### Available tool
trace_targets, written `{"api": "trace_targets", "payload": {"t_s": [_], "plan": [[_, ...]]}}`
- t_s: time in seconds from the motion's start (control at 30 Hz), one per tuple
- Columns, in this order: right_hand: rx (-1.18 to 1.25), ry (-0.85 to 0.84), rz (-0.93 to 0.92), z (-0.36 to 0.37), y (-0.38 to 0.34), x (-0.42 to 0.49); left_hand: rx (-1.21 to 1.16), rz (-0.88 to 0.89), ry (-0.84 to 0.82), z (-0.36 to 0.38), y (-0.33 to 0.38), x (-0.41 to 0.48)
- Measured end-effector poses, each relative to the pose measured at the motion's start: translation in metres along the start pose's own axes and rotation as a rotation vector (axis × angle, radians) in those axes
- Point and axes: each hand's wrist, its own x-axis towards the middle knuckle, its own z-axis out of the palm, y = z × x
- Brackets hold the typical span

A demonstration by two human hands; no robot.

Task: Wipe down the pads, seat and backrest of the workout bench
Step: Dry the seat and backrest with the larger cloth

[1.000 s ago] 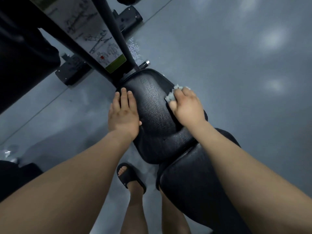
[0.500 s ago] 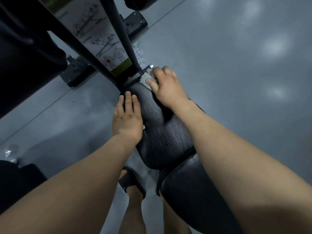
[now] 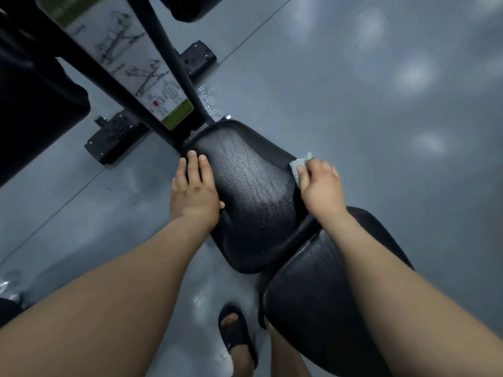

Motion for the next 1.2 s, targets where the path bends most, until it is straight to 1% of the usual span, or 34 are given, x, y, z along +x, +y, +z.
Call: {"api": "trace_targets", "payload": {"t_s": [0.1,0.17,0.27,0.37,0.43,0.5,0.67,0.73,0.87,0.97,1.0,1.1,1.17,1.2], "plan": [[0.059,0.073,0.166,0.009,-0.007,-0.023,-0.054,0.033,0.047,0.005,-0.006,0.0],[0.057,0.077,0.203,0.012,-0.015,-0.038,-0.067,0.051,0.077,0.009,-0.01,0.0],[0.028,0.024,0.135,0.018,-0.021,-0.07,-0.096,0.045,0.097,0.013,-0.009,-0.002],[-0.035,-0.087,-0.004,0.021,-0.021,-0.101,-0.146,0.026,0.121,0.016,-0.007,-0.009],[-0.099,-0.167,-0.09,0.018,-0.017,-0.104,-0.184,0.027,0.13,0.019,-0.008,-0.012],[-0.148,-0.206,-0.113,0.013,-0.017,-0.093,-0.206,0.033,0.149,0.022,-0.01,-0.013],[-0.13,-0.072,-0.033,0.014,-0.027,-0.054,-0.232,0.048,0.177,0.027,-0.012,-0.01],[-0.117,-0.028,-0.062,0.016,-0.027,-0.037,-0.23,0.043,0.207,0.032,-0.012,-0.009],[-0.126,0.005,-0.168,0.015,-0.026,-0.022,-0.226,0.037,0.245,0.036,-0.016,-0.008],[-0.154,-0.003,-0.318,0.02,-0.025,-0.038,-0.288,0.023,0.289,0.04,-0.015,-0.014],[-0.16,-0.016,-0.383,0.023,-0.026,-0.047,-0.321,0.001,0.325,0.044,-0.015,-0.017],[-0.151,-0.026,-0.584,0.032,-0.021,-0.075,-0.422,-0.049,0.522,0.064,-0.012,-0.035],[-0.119,-0.052,-0.659,0.034,-0.016,-0.082,-0.524,-0.049,0.602,0.083,-0.011,-0.05],[-0.11,-0.053,-0.668,0.033,-0.014,-0.079,-0.577,-0.049,0.613,0.094,-0.01,-0.055]]}}
